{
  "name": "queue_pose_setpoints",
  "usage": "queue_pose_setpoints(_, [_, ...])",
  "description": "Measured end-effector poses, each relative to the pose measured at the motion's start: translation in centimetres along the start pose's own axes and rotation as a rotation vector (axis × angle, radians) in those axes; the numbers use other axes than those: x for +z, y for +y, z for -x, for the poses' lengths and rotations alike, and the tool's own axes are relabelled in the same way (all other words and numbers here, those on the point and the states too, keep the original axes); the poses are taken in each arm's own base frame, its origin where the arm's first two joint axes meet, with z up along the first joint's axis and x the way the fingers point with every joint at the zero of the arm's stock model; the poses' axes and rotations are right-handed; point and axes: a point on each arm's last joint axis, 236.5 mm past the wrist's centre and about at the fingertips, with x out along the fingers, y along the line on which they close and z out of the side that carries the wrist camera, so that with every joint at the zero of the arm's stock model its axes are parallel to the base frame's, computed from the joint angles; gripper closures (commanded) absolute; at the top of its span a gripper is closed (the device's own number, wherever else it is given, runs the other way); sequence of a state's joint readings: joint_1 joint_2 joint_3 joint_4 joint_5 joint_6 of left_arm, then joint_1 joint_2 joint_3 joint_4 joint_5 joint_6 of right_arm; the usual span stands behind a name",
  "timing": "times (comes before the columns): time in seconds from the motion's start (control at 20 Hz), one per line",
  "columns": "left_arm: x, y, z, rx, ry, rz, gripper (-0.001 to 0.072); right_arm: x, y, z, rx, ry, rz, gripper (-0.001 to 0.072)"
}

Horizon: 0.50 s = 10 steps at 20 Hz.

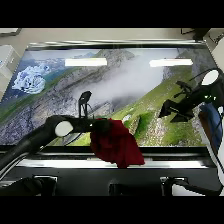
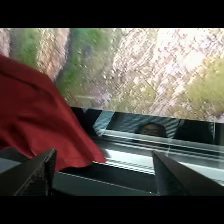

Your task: Fold the clothes and pants, and hang the long-sleeved shirts on hangers.

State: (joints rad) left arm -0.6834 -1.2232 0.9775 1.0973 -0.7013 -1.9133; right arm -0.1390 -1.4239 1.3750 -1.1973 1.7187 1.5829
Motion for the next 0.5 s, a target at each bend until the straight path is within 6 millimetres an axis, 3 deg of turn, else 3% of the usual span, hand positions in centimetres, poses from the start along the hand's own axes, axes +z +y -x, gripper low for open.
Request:
queue_pose_setpoints(0.1, [2.6, 1.1, 0.5, 0.003, -0.002, 0.046, -0.0005, -0.2, 0.1, -0.5, 0.014, 0.011, -0.005, 0.0023])
queue_pose_setpoints(0.25, [5.3, 4.5, 3.7, 0.039, 0.047, 0.059, -0.0004, -2.0, 0.4, -2.8, 0.059, 0.082, -0.018, 0.0019])
queue_pose_setpoints(0.35, [3.3, 7.8, 5.5, 0.085, 0.168, 0.068, -0.0004, -4.0, 0.6, -5.3, 0.081, 0.141, -0.003, -0.0003])
queue_pose_setpoints(0.5, [-3.5, 11.5, 6.1, 0.118, 0.367, 0.12, -0.0003, -7.2, 0.8, -9.7, 0.088, 0.223, 0.04, -0.0003])
